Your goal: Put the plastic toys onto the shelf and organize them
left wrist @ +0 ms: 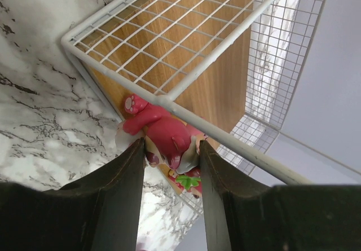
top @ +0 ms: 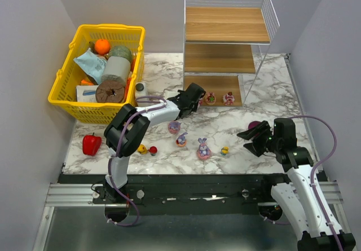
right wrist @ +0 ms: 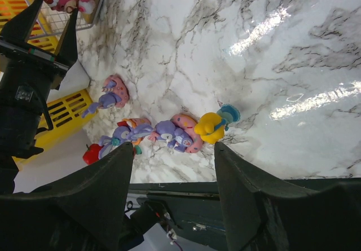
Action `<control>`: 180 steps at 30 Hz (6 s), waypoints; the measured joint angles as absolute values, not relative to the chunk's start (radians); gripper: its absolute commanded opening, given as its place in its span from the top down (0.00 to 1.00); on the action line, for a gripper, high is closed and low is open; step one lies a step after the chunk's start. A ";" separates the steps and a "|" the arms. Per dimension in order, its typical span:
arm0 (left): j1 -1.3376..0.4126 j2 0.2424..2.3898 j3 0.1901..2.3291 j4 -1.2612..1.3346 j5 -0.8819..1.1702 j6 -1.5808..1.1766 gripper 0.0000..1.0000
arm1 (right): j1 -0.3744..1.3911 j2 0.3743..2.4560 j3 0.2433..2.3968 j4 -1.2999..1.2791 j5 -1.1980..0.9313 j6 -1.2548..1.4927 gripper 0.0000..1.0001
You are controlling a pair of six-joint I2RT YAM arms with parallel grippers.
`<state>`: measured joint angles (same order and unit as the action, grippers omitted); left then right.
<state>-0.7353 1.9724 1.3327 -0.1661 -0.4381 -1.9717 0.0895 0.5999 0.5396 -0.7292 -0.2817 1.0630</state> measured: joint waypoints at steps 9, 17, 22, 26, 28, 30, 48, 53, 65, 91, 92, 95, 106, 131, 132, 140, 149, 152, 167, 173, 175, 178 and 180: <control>-0.745 1.993 1.324 -0.120 -0.465 -1.961 0.82 | 0.089 0.591 0.526 -0.729 -0.282 1.063 0.33; -0.749 1.998 1.319 -0.101 -0.480 -1.961 0.74 | 0.089 0.581 0.520 -0.729 -0.282 1.063 0.33; -0.749 2.000 1.319 -0.100 -0.483 -1.961 0.71 | 0.089 0.575 0.515 -0.729 -0.282 1.063 0.33; -0.750 2.001 1.319 -0.099 -0.487 -1.961 0.71 | 0.089 0.569 0.509 -0.730 -0.282 1.063 0.33; -0.751 2.001 1.319 -0.099 -0.490 -1.966 0.72 | 0.089 0.568 0.508 -0.729 -0.283 1.063 0.33; -0.752 2.001 1.319 -0.100 -0.496 -1.974 0.72 | 0.089 0.568 0.506 -0.730 -0.282 1.063 0.33; -0.765 2.002 1.346 -0.183 -0.599 -2.003 0.67 | 0.089 0.566 0.501 -0.730 -0.283 1.060 0.33; -0.765 2.011 1.348 -0.174 -0.610 -2.006 0.62 | 0.089 0.566 0.501 -0.730 -0.283 1.054 0.33; -0.765 2.019 1.353 -0.157 -0.617 -2.006 0.53 | 0.089 0.567 0.493 -0.729 -0.294 1.052 0.33; -0.768 2.022 1.340 -0.120 -0.617 -2.009 0.35 | 0.089 0.562 0.466 -0.724 -0.332 1.053 0.33; -0.767 2.022 1.336 -0.117 -0.617 -2.009 0.35 | 0.089 0.562 0.464 -0.722 -0.332 1.053 0.33; -0.767 2.022 1.329 -0.103 -0.618 -2.009 0.35 | 0.089 0.562 0.461 -0.717 -0.336 1.053 0.33; -0.760 1.993 1.271 -0.052 -0.622 -2.008 0.29 | 0.089 0.562 0.455 -0.703 -0.339 1.053 0.33; -0.774 1.731 1.112 -0.010 -0.570 -1.777 0.42 | 0.090 0.662 0.457 -0.557 -0.384 0.943 0.54; -0.775 1.711 1.111 -0.021 -0.560 -1.747 0.42 | 0.090 0.682 0.461 -0.529 -0.387 0.928 0.55; -0.716 1.476 1.001 -0.155 -0.395 -1.393 0.44 | 0.161 0.759 0.483 -0.259 -0.346 0.853 0.64; -0.527 1.300 0.876 -0.213 -0.201 -1.077 0.45 | 0.476 1.133 0.678 0.009 -0.124 0.741 0.70; -0.524 1.294 0.898 -0.220 -0.166 -0.986 0.45 | 0.506 1.229 0.714 0.062 -0.060 0.725 0.72; -0.523 1.092 0.772 -0.167 -0.086 -0.684 0.42 | 0.561 1.567 0.908 0.141 0.122 0.751 0.96; -0.522 1.075 0.760 -0.155 -0.076 -0.619 0.34 | 0.582 1.592 0.914 0.138 0.138 0.781 0.97; -0.522 1.073 0.760 -0.154 -0.072 -0.602 0.30 | 0.585 1.556 0.905 0.121 0.140 0.793 0.95; -0.522 1.071 0.760 -0.150 -0.067 -0.577 0.25 | 0.588 1.455 0.897 0.020 0.136 0.803 0.82; -0.522 1.071 0.758 -0.143 -0.066 -0.567 0.24 | 0.588 1.389 0.906 -0.074 0.128 0.809 0.66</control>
